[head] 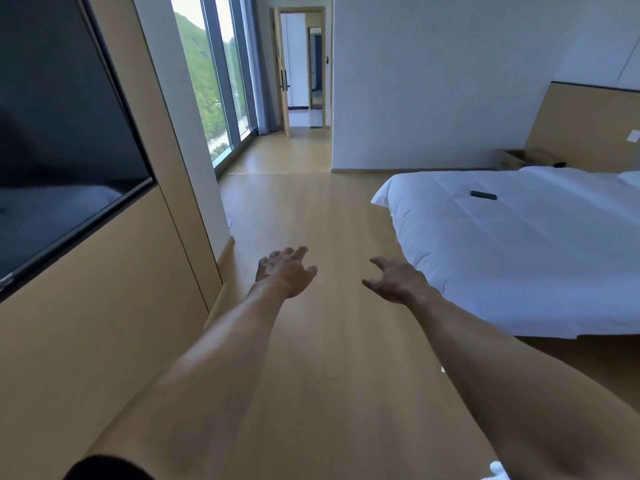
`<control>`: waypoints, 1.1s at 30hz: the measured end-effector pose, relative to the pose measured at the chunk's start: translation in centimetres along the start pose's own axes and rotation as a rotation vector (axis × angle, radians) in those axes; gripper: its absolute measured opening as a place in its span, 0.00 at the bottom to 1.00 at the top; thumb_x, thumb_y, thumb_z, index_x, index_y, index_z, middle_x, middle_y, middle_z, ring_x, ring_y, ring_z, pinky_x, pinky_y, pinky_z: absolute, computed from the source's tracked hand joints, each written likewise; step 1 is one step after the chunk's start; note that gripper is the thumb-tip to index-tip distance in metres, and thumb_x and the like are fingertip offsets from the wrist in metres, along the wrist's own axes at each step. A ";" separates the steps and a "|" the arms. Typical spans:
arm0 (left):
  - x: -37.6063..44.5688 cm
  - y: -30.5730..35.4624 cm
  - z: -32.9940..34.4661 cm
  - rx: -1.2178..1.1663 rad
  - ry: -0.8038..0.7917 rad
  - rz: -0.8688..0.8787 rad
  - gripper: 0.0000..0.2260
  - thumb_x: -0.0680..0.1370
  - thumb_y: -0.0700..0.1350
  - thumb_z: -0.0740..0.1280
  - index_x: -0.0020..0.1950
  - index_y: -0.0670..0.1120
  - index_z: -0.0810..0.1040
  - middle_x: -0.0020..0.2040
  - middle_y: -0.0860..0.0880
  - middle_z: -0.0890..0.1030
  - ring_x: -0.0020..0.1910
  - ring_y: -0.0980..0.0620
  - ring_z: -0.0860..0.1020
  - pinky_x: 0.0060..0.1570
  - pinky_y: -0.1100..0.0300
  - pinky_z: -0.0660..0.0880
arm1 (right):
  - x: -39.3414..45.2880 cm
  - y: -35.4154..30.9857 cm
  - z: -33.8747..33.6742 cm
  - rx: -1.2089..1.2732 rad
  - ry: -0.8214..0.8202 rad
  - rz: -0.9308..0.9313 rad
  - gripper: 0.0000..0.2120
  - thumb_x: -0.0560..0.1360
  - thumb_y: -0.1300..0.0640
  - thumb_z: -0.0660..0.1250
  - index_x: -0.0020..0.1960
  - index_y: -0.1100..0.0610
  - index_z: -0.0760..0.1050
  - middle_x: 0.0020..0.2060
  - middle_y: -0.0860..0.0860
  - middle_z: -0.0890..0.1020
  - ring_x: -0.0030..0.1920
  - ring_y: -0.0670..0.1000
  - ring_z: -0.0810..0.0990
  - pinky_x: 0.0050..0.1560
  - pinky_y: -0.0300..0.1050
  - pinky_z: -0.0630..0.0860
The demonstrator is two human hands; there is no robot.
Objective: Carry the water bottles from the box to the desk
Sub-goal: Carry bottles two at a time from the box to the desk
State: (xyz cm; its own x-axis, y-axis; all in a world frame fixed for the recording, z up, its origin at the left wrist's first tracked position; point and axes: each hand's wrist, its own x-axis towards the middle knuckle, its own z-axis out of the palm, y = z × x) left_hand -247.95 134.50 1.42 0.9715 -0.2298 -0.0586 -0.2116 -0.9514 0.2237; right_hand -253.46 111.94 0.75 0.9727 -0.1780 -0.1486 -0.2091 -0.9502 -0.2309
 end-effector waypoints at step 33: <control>67.7 -5.6 -3.2 0.004 -0.007 0.129 0.26 0.82 0.61 0.56 0.79 0.55 0.62 0.76 0.48 0.69 0.74 0.43 0.66 0.73 0.46 0.61 | 63.2 -5.0 -8.2 -0.098 0.022 0.118 0.30 0.78 0.36 0.59 0.77 0.44 0.60 0.74 0.52 0.68 0.72 0.55 0.68 0.68 0.52 0.69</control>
State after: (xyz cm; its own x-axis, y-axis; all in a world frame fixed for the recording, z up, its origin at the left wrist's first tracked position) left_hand -180.66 124.92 -0.68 0.9355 -0.3515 -0.0362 -0.3350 -0.9148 0.2257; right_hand -190.07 103.38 0.36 0.9441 -0.2943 -0.1483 -0.3124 -0.9426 -0.1180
